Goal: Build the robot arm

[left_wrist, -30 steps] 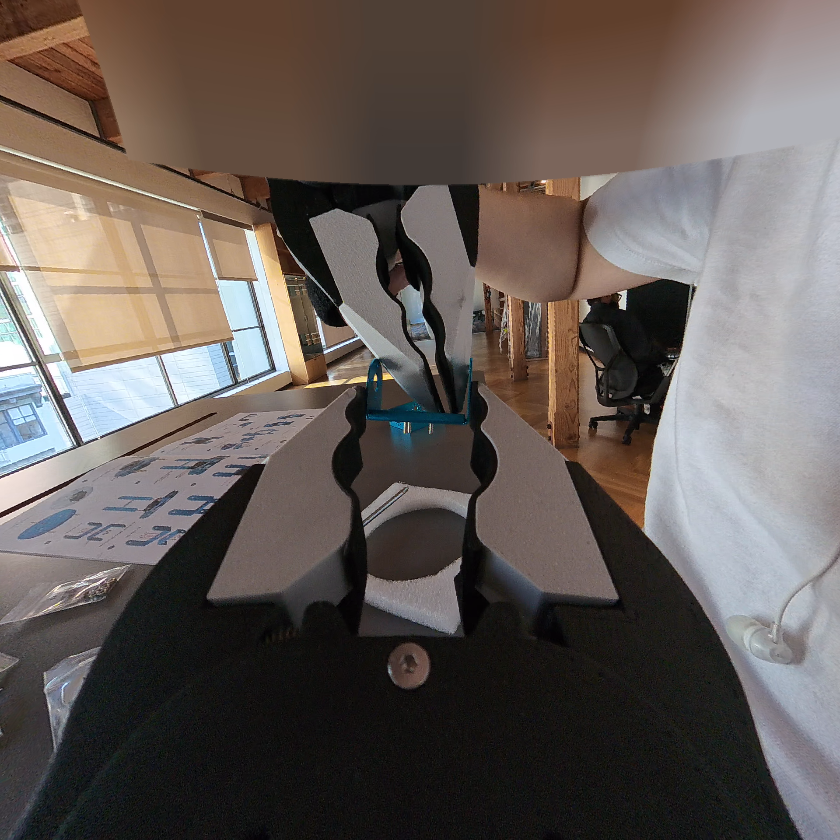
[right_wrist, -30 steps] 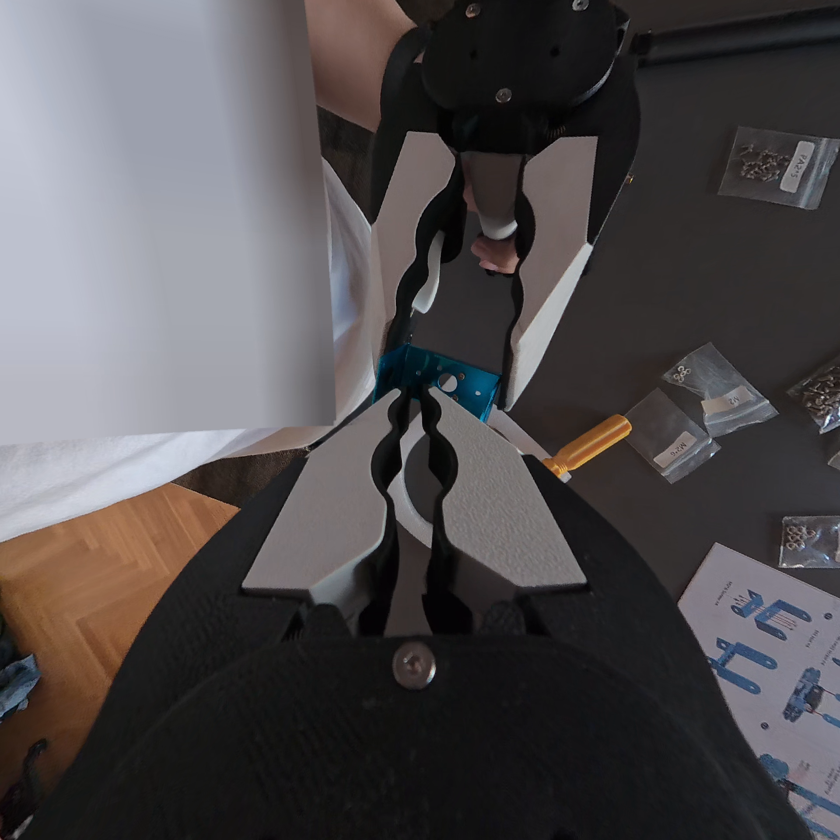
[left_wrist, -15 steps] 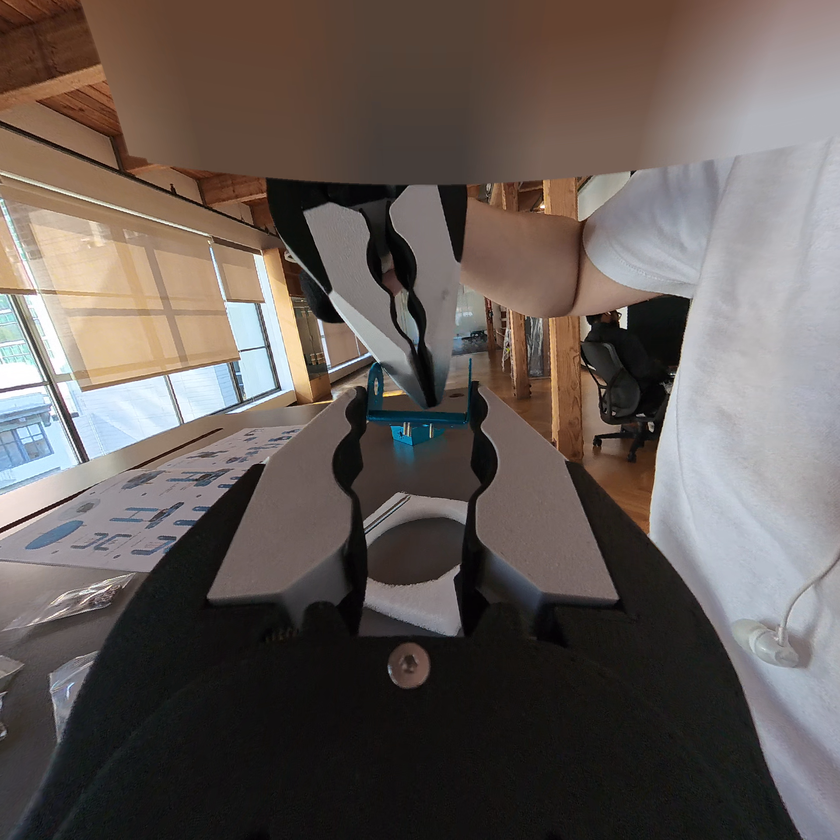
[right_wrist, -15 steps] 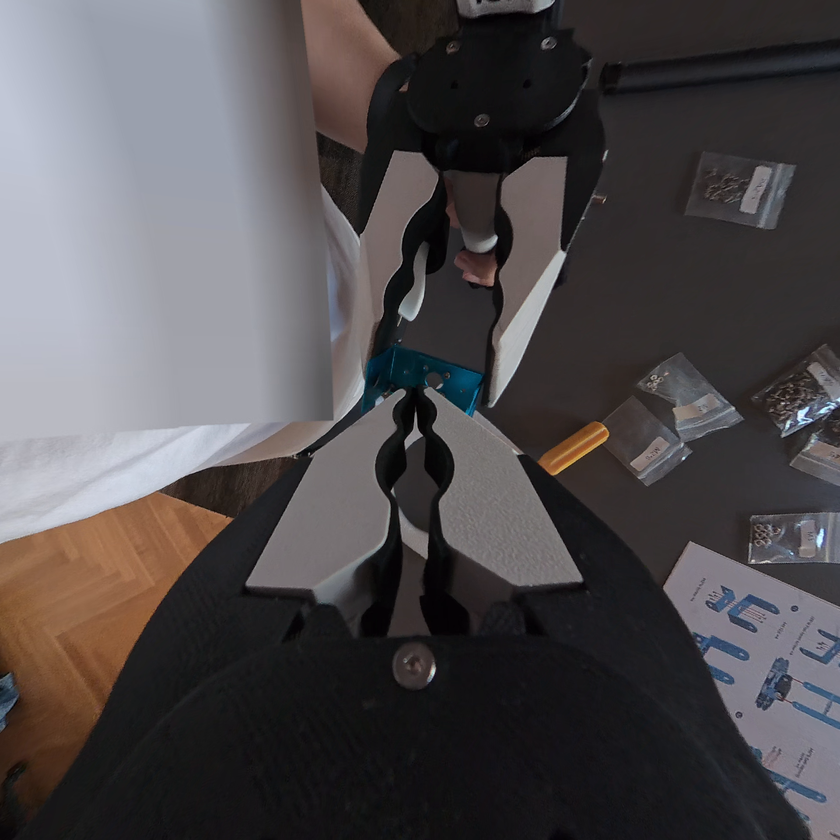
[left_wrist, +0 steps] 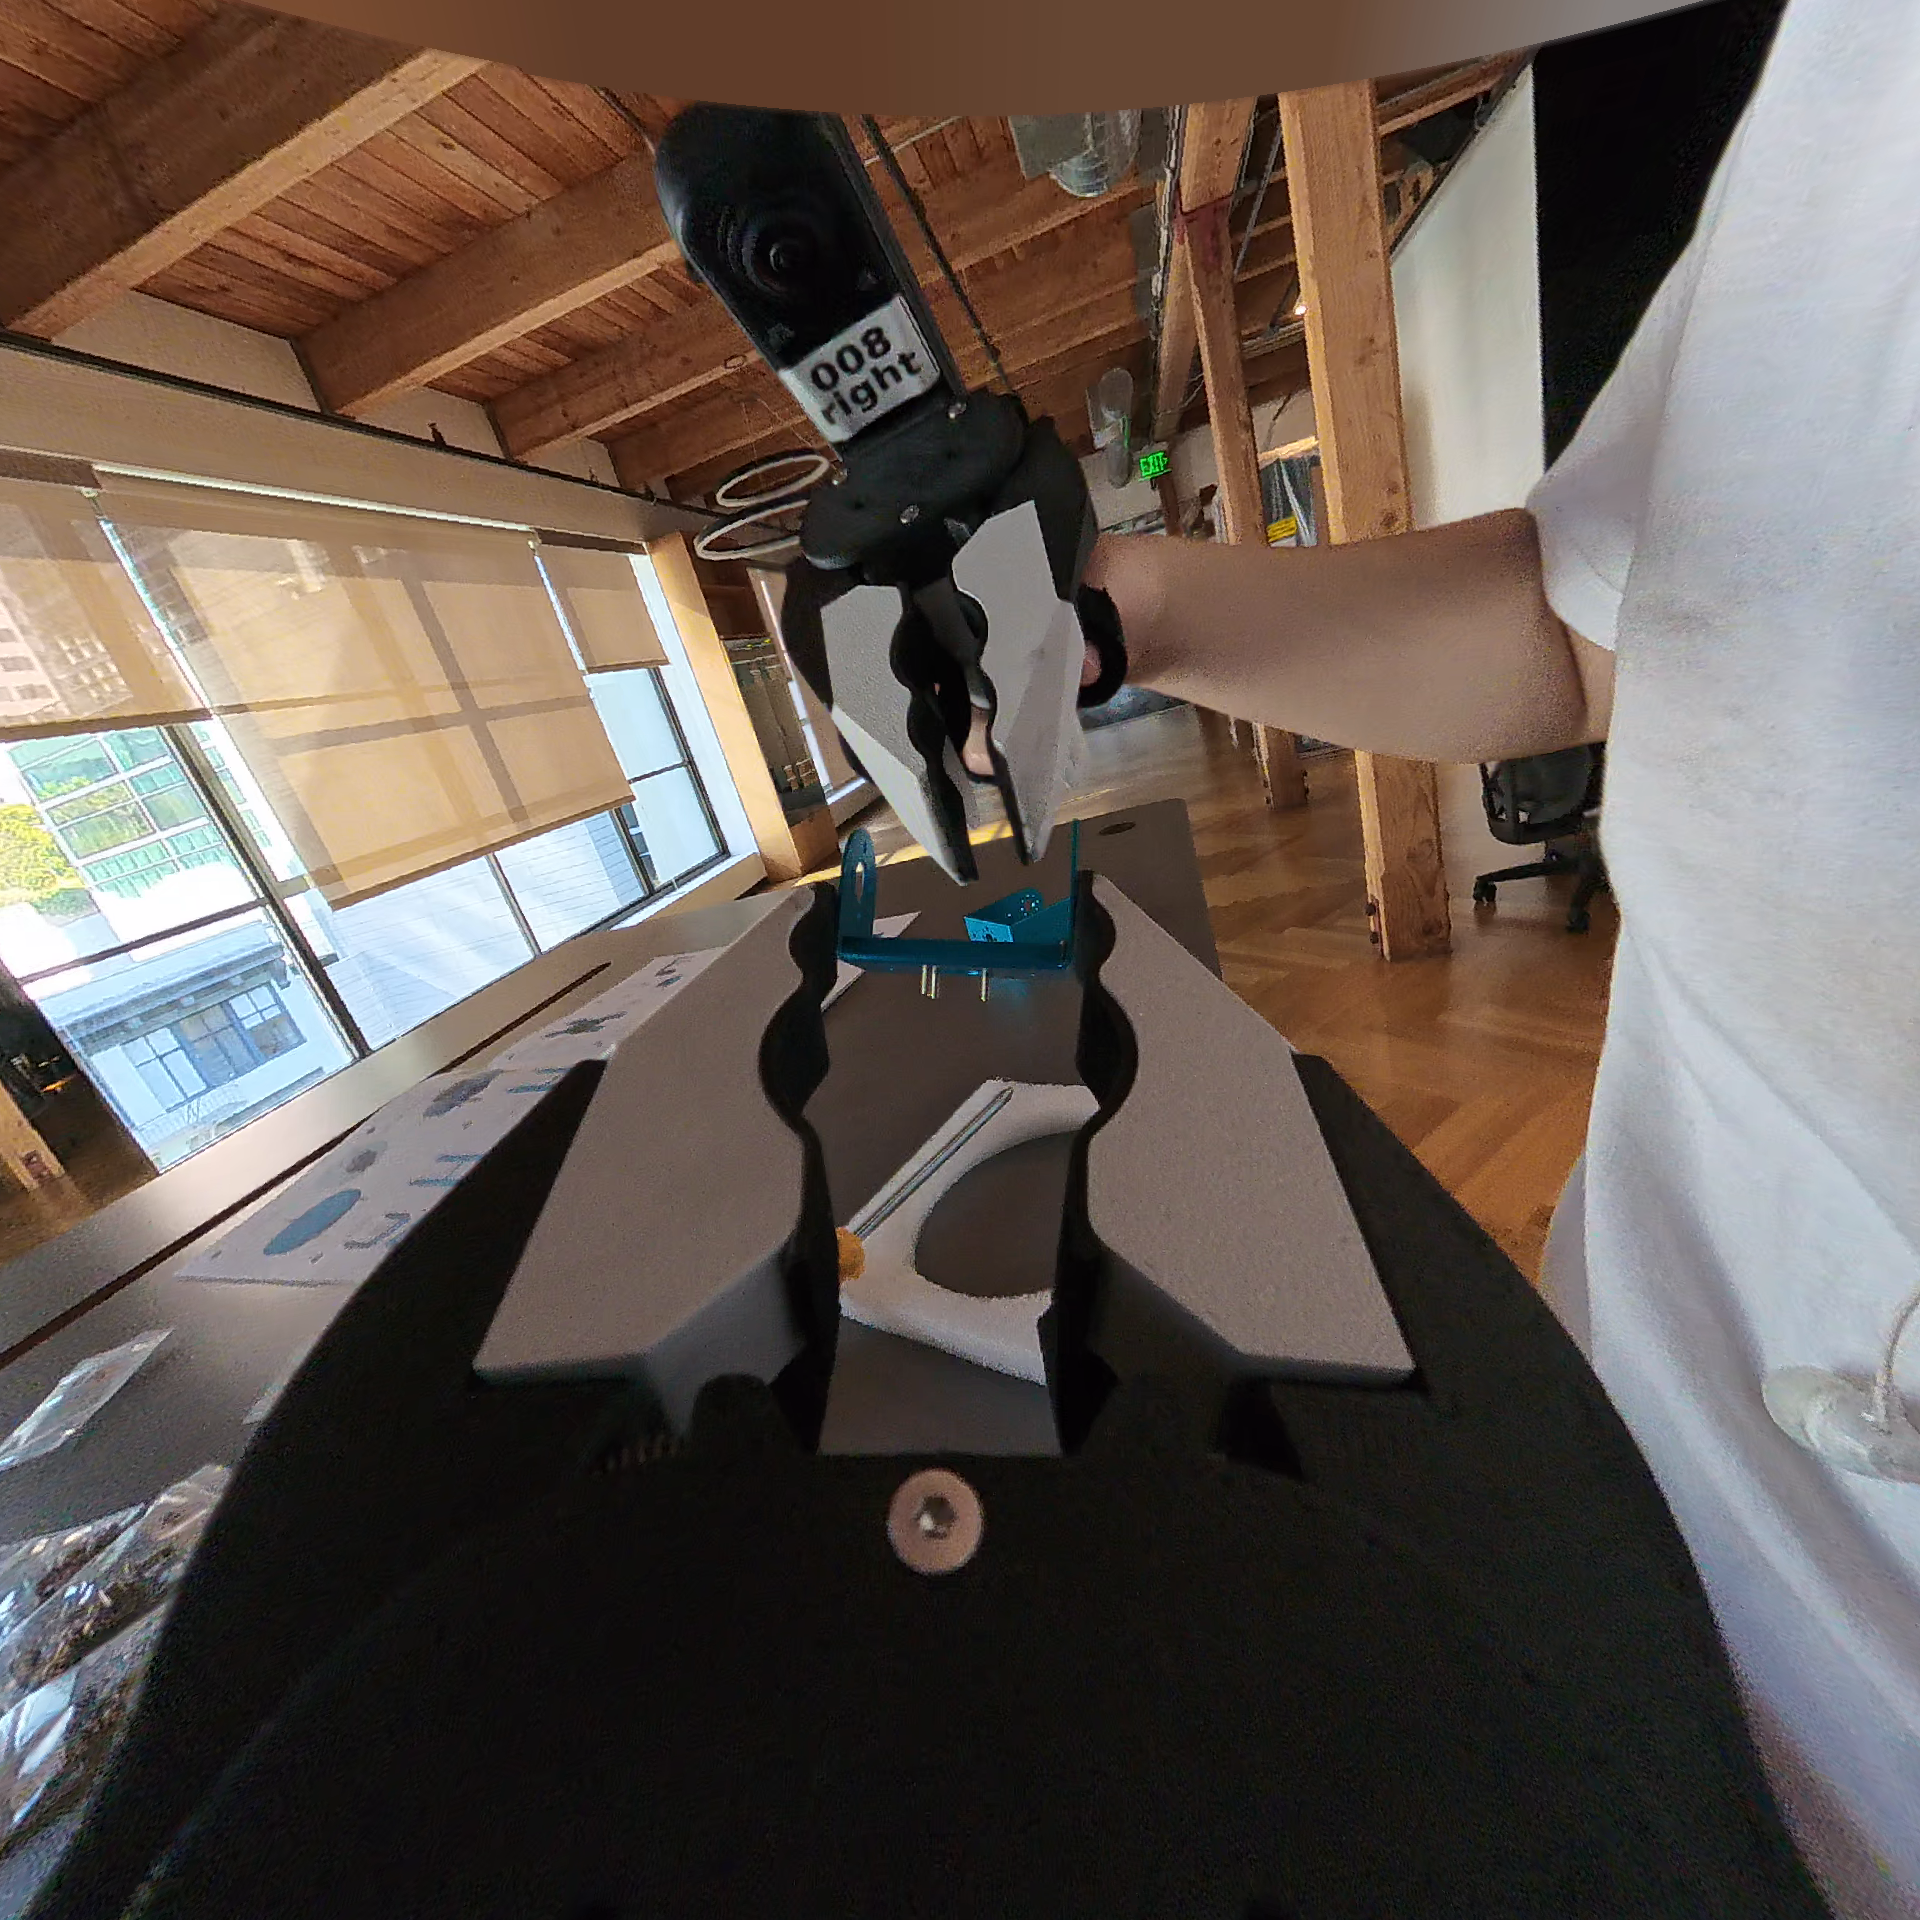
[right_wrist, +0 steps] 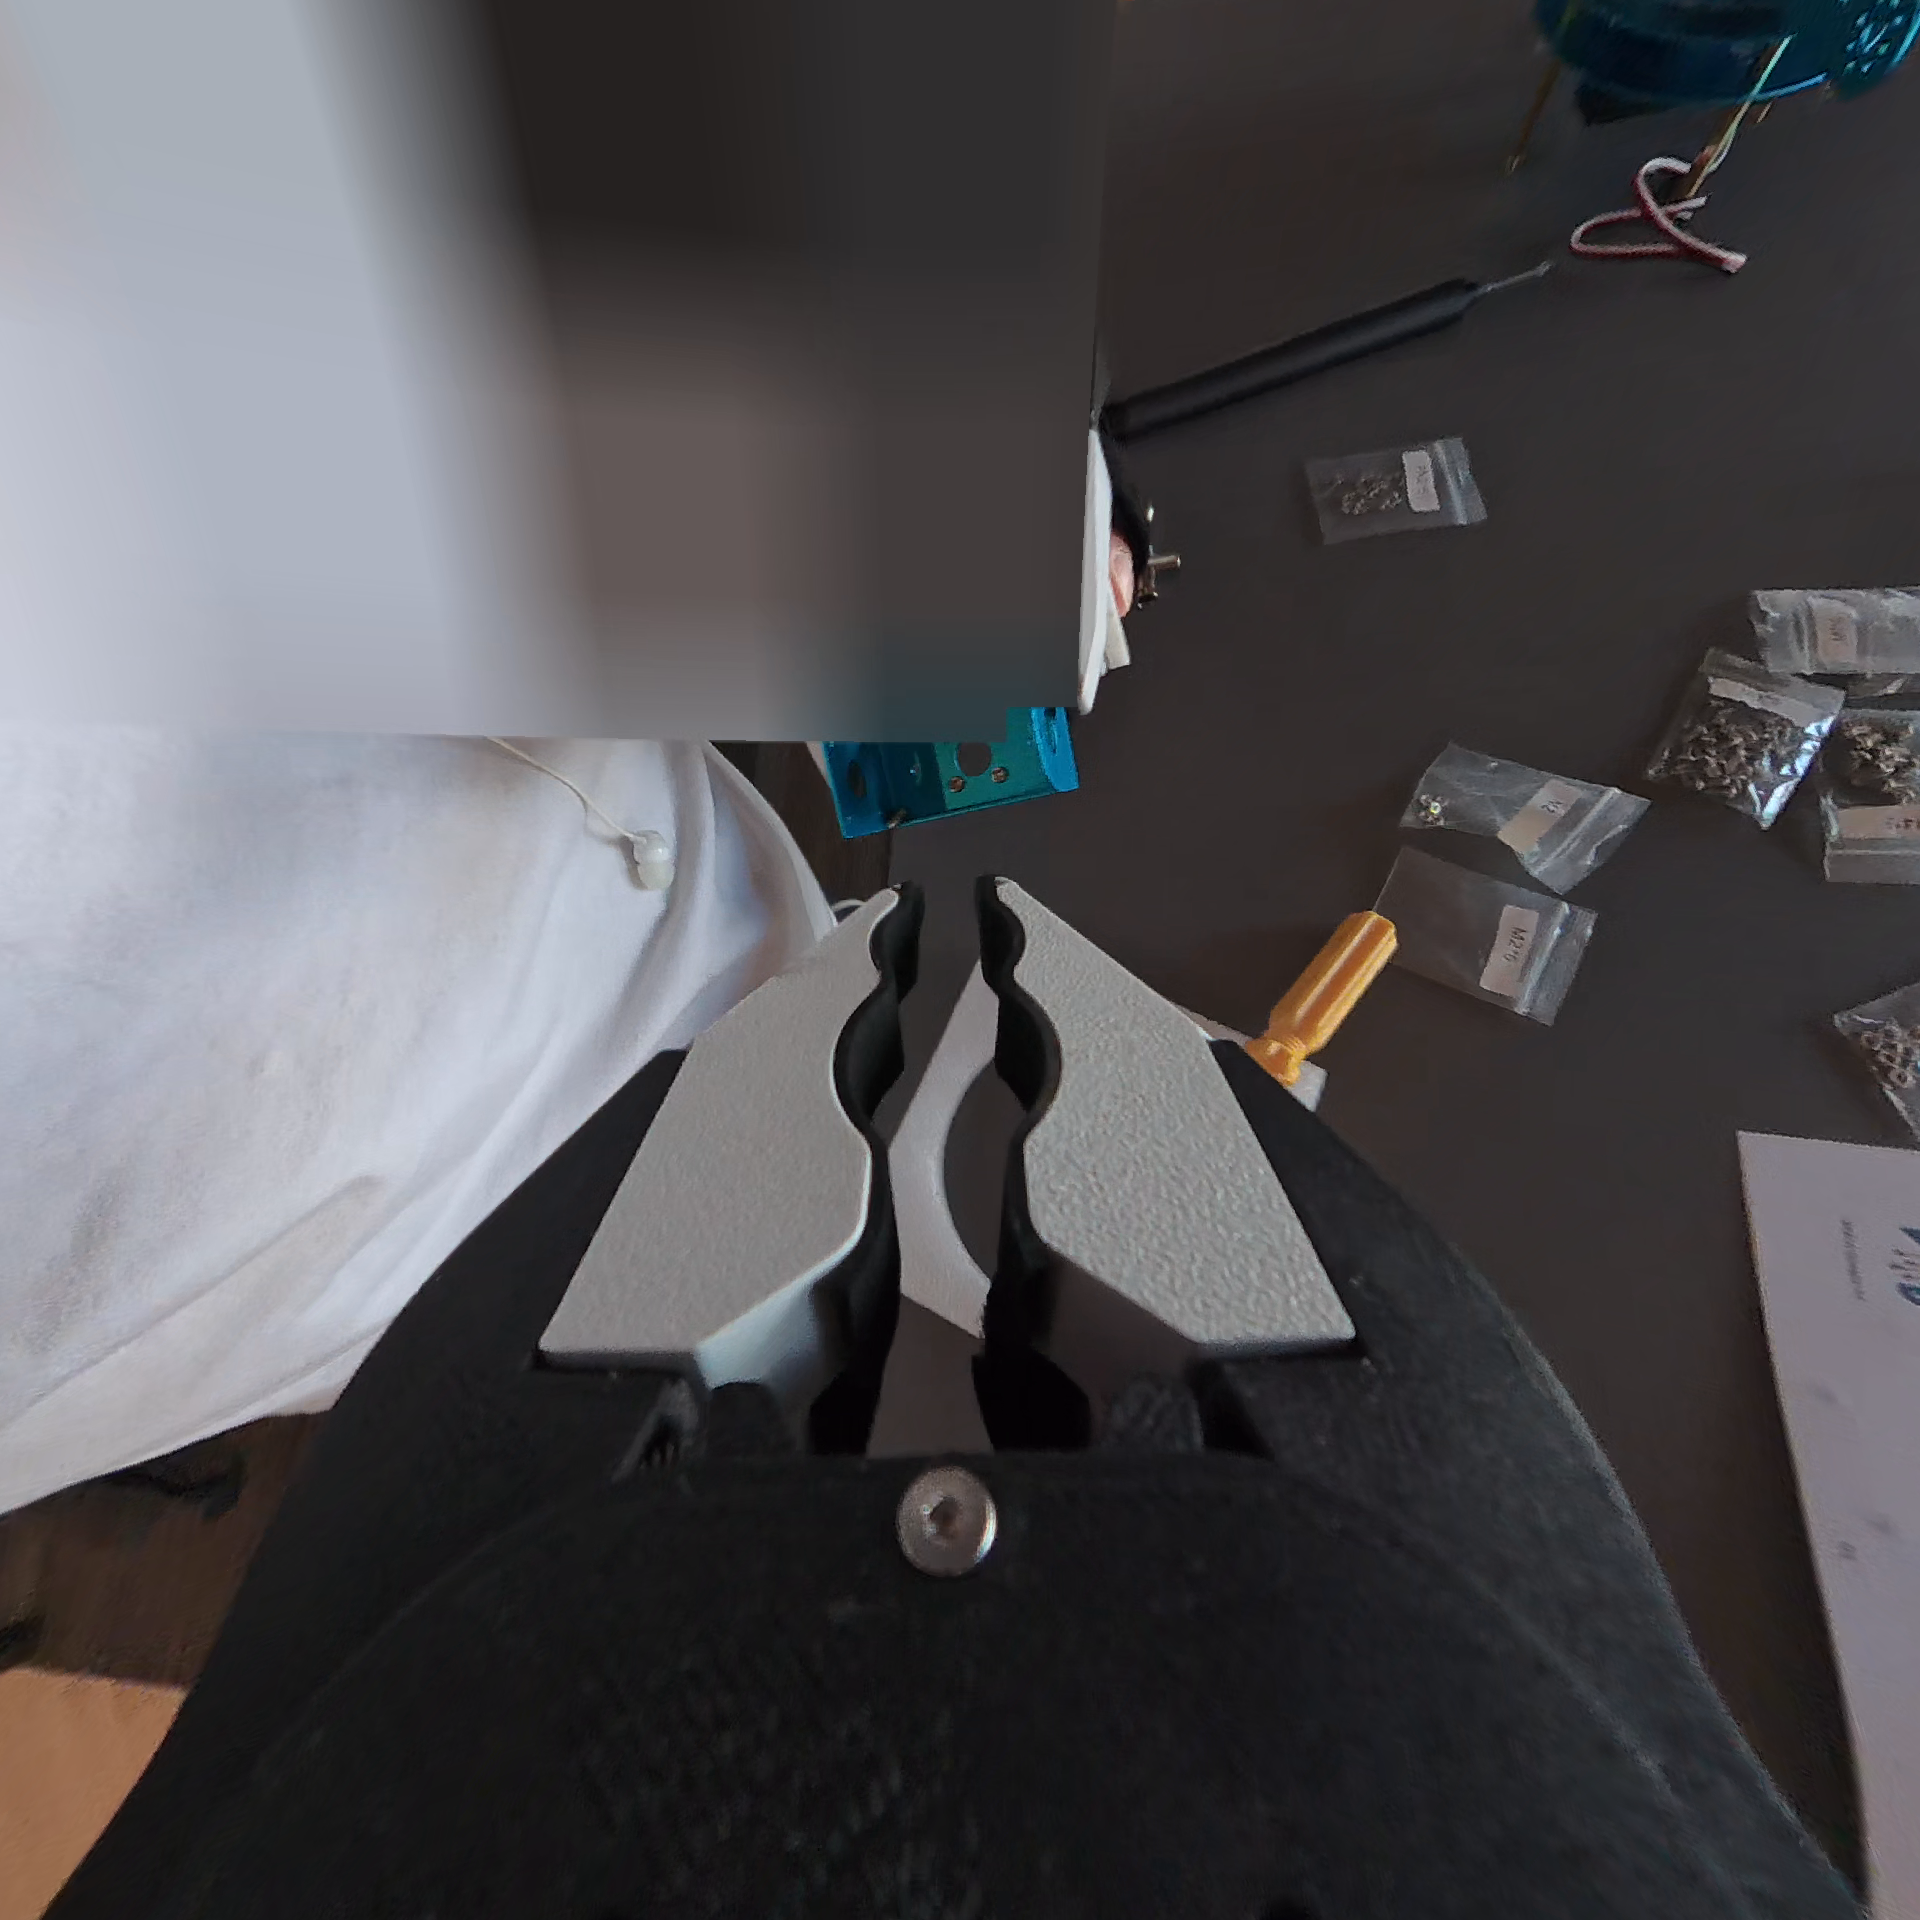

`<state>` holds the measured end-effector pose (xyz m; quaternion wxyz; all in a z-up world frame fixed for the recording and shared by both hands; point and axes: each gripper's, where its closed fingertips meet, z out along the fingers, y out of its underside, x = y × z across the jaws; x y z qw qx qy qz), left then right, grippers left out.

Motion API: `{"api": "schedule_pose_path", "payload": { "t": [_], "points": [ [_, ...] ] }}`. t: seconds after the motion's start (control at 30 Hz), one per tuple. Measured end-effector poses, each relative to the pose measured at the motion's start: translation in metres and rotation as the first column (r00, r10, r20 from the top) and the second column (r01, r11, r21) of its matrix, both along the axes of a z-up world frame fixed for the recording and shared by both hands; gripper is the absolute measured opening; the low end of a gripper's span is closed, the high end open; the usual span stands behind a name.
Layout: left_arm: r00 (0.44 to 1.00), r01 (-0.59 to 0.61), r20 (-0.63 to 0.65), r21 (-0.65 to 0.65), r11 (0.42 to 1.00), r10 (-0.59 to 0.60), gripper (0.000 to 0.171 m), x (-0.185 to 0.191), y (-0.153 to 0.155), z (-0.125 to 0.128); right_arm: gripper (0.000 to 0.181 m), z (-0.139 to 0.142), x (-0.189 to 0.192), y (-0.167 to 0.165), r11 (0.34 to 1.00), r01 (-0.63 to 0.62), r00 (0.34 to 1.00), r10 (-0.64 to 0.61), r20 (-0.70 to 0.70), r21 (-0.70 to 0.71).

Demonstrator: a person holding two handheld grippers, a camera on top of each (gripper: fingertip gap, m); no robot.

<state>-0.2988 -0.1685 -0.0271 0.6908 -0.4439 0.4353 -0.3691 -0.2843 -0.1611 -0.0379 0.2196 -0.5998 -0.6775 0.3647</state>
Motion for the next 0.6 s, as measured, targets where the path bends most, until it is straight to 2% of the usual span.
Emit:
{"api": "schedule_pose_path", "payload": {
  "t": [0.07,0.17,0.27,0.37,0.6],
  "points": [
    [0.999,0.054,0.006,-0.007,0.999,-0.054,0.044,0.003,-0.005,0.003,0.012,0.003,0.001,-0.01,0.998,-0.048,0.995,0.051,-0.086,0.038],
    [0.985,0.156,0.074,-0.04,0.987,-0.153,0.044,0.003,-0.012,0.012,0.011,0.012,0.0,-0.024,0.969,-0.125,0.961,0.172,-0.219,0.211],
    [0.971,0.218,0.113,-0.063,0.974,-0.21,0.044,0.001,-0.015,0.018,0.011,0.015,-0.003,-0.035,0.927,-0.179,0.938,0.262,-0.225,0.329],
    [0.965,0.24,0.131,-0.075,0.968,-0.229,0.044,0.002,-0.015,0.021,0.014,0.017,-0.01,-0.031,0.876,-0.178,0.932,0.297,-0.209,0.449],
    [0.965,0.239,0.134,-0.08,0.968,-0.227,0.044,0.007,-0.013,0.02,0.013,0.004,-0.014,-0.037,0.828,-0.286,0.914,0.387,-0.124,0.483]
  ]
}}
